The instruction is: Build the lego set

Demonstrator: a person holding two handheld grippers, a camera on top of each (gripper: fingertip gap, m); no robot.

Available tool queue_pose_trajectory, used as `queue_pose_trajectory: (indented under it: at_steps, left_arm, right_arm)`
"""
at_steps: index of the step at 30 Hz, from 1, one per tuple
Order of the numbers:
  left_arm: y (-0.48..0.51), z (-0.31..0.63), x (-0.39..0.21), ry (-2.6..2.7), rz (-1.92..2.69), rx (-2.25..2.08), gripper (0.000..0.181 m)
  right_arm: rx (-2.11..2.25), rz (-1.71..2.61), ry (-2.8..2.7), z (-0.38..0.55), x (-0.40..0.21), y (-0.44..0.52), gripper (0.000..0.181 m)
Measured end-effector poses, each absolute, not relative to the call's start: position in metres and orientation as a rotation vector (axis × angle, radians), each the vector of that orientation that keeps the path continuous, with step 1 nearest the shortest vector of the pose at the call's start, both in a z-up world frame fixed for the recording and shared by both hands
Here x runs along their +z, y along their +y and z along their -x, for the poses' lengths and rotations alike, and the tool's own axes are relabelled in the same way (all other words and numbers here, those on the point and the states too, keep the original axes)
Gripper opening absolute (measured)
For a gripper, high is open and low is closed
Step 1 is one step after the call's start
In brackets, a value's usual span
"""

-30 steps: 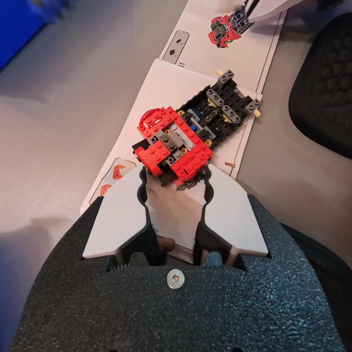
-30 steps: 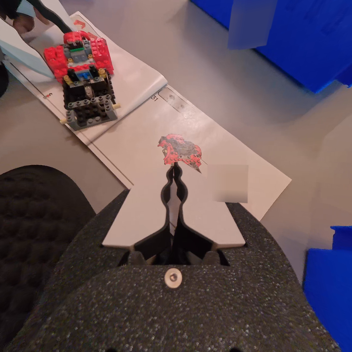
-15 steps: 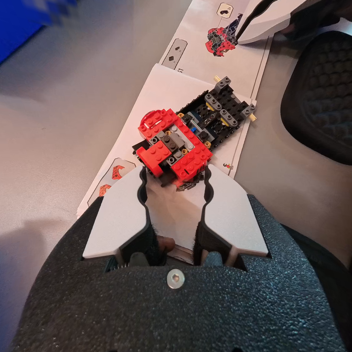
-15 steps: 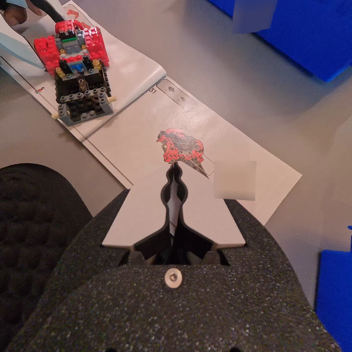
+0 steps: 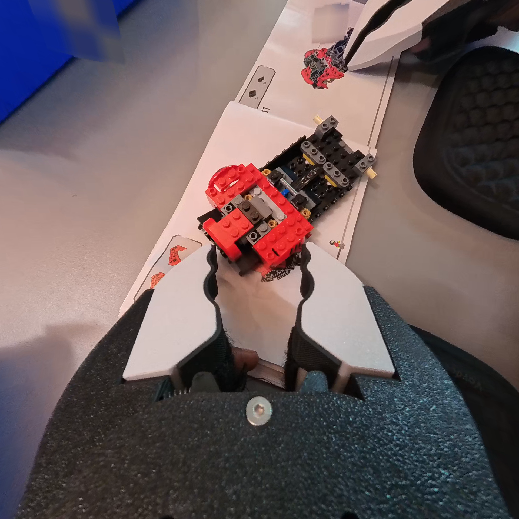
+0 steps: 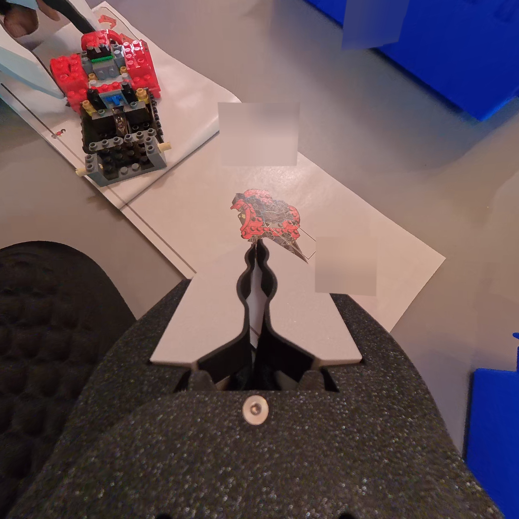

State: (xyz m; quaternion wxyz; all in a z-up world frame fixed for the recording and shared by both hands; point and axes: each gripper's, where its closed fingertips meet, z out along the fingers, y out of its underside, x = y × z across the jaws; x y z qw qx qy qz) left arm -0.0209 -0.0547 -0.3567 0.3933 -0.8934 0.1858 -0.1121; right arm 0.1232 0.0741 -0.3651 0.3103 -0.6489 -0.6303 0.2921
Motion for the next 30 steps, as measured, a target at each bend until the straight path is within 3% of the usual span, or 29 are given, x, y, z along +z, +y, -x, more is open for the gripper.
queue_pose_trajectory:
  at_steps: [30]
  left_arm:
    - [-0.0567,0.0189,-0.3558,0.510,2.238,-0.332,0.063]
  right_arm:
    - [0.697,1.655,-1.678,-0.1233,-0.3649,0.0741,0.000]
